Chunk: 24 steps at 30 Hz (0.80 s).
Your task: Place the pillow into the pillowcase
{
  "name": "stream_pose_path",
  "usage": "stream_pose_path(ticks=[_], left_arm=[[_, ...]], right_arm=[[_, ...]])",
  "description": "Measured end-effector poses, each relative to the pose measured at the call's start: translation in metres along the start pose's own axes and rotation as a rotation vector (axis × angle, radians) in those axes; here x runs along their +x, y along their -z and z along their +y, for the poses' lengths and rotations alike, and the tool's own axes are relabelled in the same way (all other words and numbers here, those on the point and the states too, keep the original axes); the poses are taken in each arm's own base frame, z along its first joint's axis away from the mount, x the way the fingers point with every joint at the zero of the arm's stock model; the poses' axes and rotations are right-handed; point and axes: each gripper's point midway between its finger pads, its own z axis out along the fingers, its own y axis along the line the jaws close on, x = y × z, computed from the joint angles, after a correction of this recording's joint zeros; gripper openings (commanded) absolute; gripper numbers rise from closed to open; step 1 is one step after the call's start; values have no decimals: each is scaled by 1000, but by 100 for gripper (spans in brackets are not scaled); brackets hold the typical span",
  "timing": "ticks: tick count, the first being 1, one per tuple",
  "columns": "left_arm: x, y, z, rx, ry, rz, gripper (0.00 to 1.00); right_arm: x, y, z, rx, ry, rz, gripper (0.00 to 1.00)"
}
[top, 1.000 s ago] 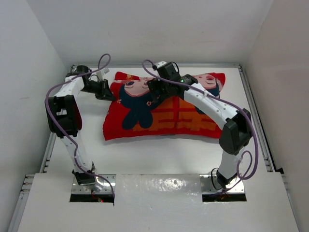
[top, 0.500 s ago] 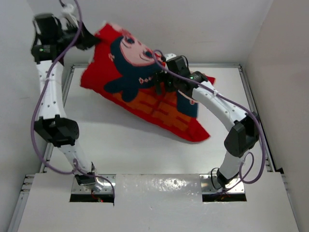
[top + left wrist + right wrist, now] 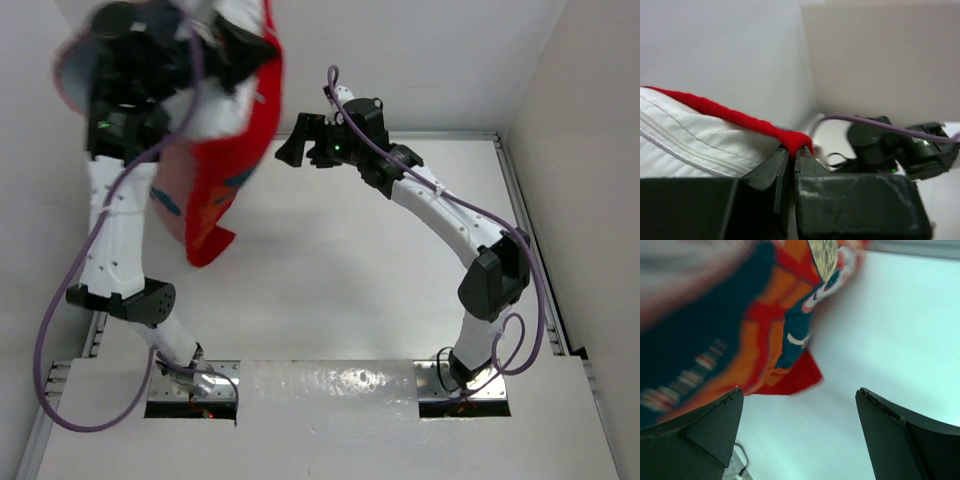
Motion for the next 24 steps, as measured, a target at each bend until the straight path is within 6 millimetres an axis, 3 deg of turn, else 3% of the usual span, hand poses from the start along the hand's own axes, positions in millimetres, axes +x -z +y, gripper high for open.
stream_pose_path(ticks=[3, 5, 8, 10, 11, 12, 14, 15, 16, 17, 18, 24], left_arm=[[79, -43, -53, 129, 74, 182, 0], [148, -60, -83, 211, 141, 338, 0], [233, -64, -98, 253, 220, 537, 0], [270, -60, -96, 243, 244, 631, 0], [283, -59, -94, 239, 247, 662, 0], [290, -59, -93, 236, 239, 675, 0], [294, -60, -94, 243, 201, 684, 19], [295, -60, -95, 251, 178, 687, 35], [295, -61, -100, 267, 161, 685, 65], [295, -62, -104, 277, 153, 686, 76], [295, -62, -109, 292, 148, 689, 100], [292, -61, -124, 319, 144, 700, 100]], right_arm=[[21, 1, -10, 19, -40, 38, 93], [43, 16, -45, 106, -86, 78, 92], [71, 72, -127, 333, -196, 117, 93], [70, 116, -169, 475, -231, 81, 95], [64, 136, -180, 522, -223, 45, 96], [58, 150, -180, 539, -207, 18, 96], [48, 165, -162, 515, -164, -22, 96], [43, 169, -154, 497, -143, -38, 96], [40, 171, -147, 485, -128, -48, 96], [40, 172, -143, 478, -117, -50, 96], [42, 171, -143, 480, -109, -44, 96], [83, 175, -174, 592, -121, 68, 96]])
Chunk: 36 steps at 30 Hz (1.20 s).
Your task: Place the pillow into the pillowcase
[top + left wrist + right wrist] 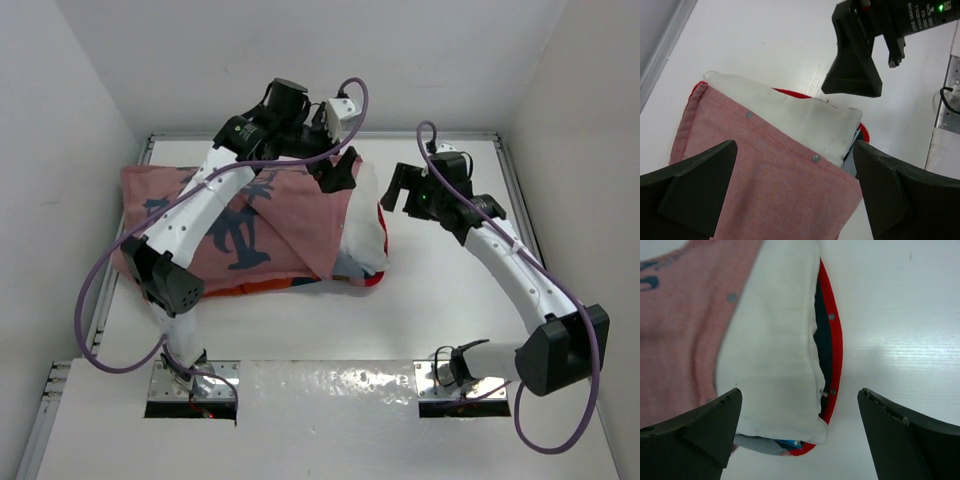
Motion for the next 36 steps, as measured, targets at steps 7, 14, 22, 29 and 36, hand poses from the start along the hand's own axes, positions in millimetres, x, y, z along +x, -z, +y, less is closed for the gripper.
stream_pose_path(ticks=[7, 14, 22, 29, 36], left_arm=[[13, 17, -6, -101, -21, 59, 57], [109, -71, 0, -162, 78, 369, 72], [146, -90, 45, -380, 121, 465, 4], [138, -89, 54, -427, 107, 442, 0], [87, -76, 53, -400, 64, 344, 3]], right_arm=[[32, -10, -22, 63, 4, 55, 81], [54, -39, -23, -1, -23, 125, 87], [57, -66, -24, -64, -48, 157, 91], [57, -80, -10, -155, -35, 158, 94], [46, -113, 17, -294, -54, 150, 89]])
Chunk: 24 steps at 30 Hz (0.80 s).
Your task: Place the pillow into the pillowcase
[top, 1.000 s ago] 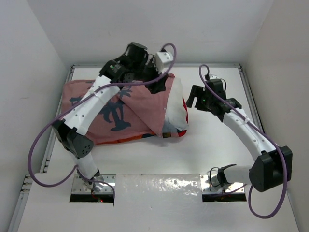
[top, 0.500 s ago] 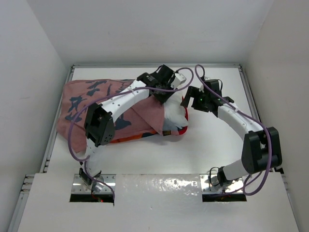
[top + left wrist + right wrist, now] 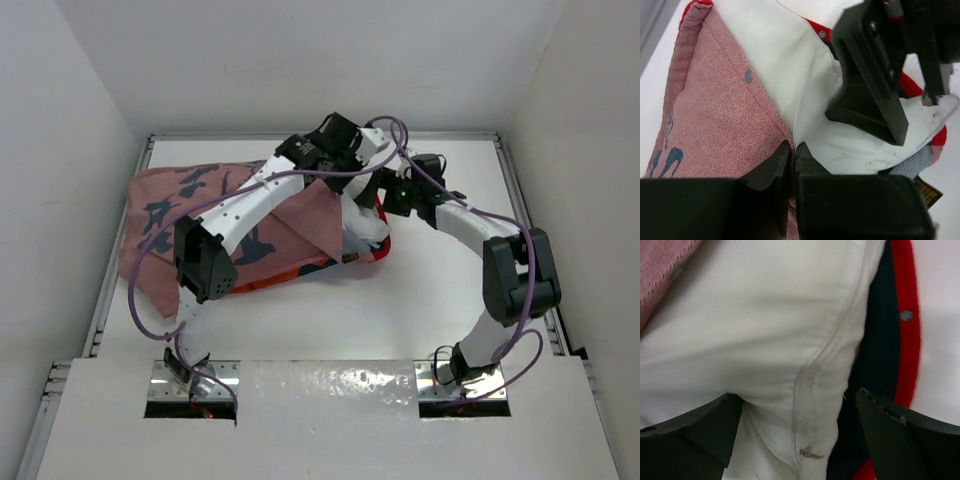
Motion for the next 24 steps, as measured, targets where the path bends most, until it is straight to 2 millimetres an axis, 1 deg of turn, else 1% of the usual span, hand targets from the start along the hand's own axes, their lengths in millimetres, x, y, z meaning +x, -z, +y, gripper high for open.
stream_pose_path(ticks=[1, 2, 3, 5, 6, 8, 10, 12, 14, 15, 16, 17, 18, 19, 22, 24], left_arm=[[-2, 2, 1, -2, -4, -6, 3], [-3, 3, 2, -5, -9, -7, 1], [-2, 2, 5, -8, -11, -5, 1], [2, 2, 8, -13, -11, 9, 2], [4, 2, 10, -14, -10, 16, 9], [8, 0, 15, -18, -9, 28, 22], [9, 1, 18, -27, -7, 31, 26], [12, 1, 25, -40, 1, 36, 35], [17, -1, 36, -58, 20, 50, 38], [20, -2, 40, -65, 30, 58, 36], [25, -4, 47, -73, 42, 71, 31], [30, -6, 51, -78, 52, 84, 16], [34, -8, 53, -80, 60, 95, 7], [37, -9, 56, -82, 72, 103, 0], [40, -11, 58, -64, 82, 106, 0], [35, -11, 49, -10, 81, 82, 0]], right_arm=[[-4, -4, 4, -23, -1, -5, 84], [-8, -8, 8, -48, 2, -9, 68], [-11, -12, 12, -75, 2, -12, 61], [-9, -16, 18, -121, -10, -3, 42], [-8, -18, 20, -139, -16, -4, 20], [-6, -18, 24, -167, -15, -5, 1], [1, -19, 20, -161, -24, 4, 2], [9, -19, 14, -151, -39, 19, 2], [12, -19, 12, -146, -52, 25, 2], [13, -19, 12, -147, -54, 24, 2], [12, -19, 12, -149, -55, 20, 1], [12, -19, 13, -151, -56, 18, 1], [11, -19, 13, -151, -57, 17, 0], [11, -19, 13, -152, -57, 16, 0], [11, -19, 13, -153, -57, 15, 0], [12, -20, 15, -154, -55, 19, 0]])
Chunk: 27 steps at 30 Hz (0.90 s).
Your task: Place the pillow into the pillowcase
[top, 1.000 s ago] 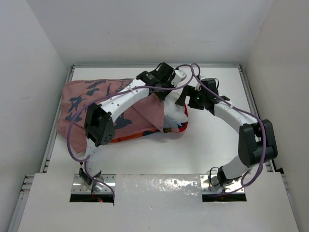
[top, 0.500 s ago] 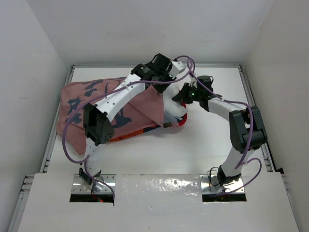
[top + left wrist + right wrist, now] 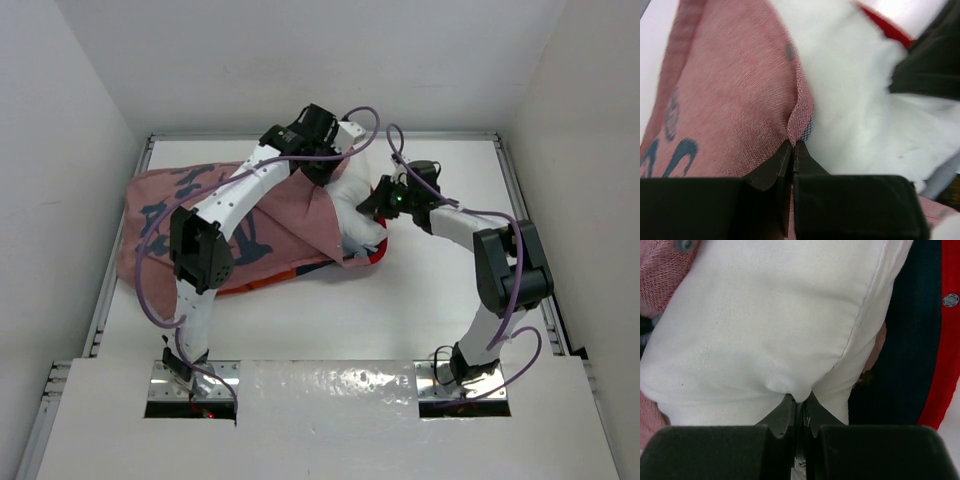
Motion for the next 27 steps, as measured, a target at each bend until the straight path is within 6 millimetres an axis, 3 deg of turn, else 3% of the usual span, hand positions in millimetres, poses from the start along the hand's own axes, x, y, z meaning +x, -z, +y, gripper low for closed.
stream_pose_path(ticks=[3, 6, 9, 10, 13, 17, 19, 22, 25, 27], left_arm=[[-18, 5, -20, 124, -16, -85, 0], [-49, 31, -42, 255, -48, -207, 0], [-95, 78, -71, 400, -107, -378, 0], [-109, 106, -86, 469, -135, -448, 0], [-124, 145, -102, 530, -145, -522, 0], [-145, 192, -121, 648, -113, -628, 0], [-150, 206, -134, 724, -98, -651, 0], [-157, 221, -146, 824, -58, -673, 0], [-162, 230, -129, 861, -2, -694, 0], [-155, 223, -104, 841, 44, -673, 0]], right_arm=[[7, -5, 10, -8, 23, 11, 0], [19, -17, 40, -55, 85, 16, 0], [20, -29, 95, -173, 186, -36, 0], [15, -31, 120, -238, 224, -76, 0], [-8, -25, 180, -406, 317, -232, 0], [-33, -16, 224, -534, 376, -436, 0], [-33, -22, 232, -550, 375, -491, 0], [-15, -44, 228, -525, 345, -494, 0], [11, -61, 208, -479, 314, -458, 1], [29, -57, 186, -432, 290, -423, 18]])
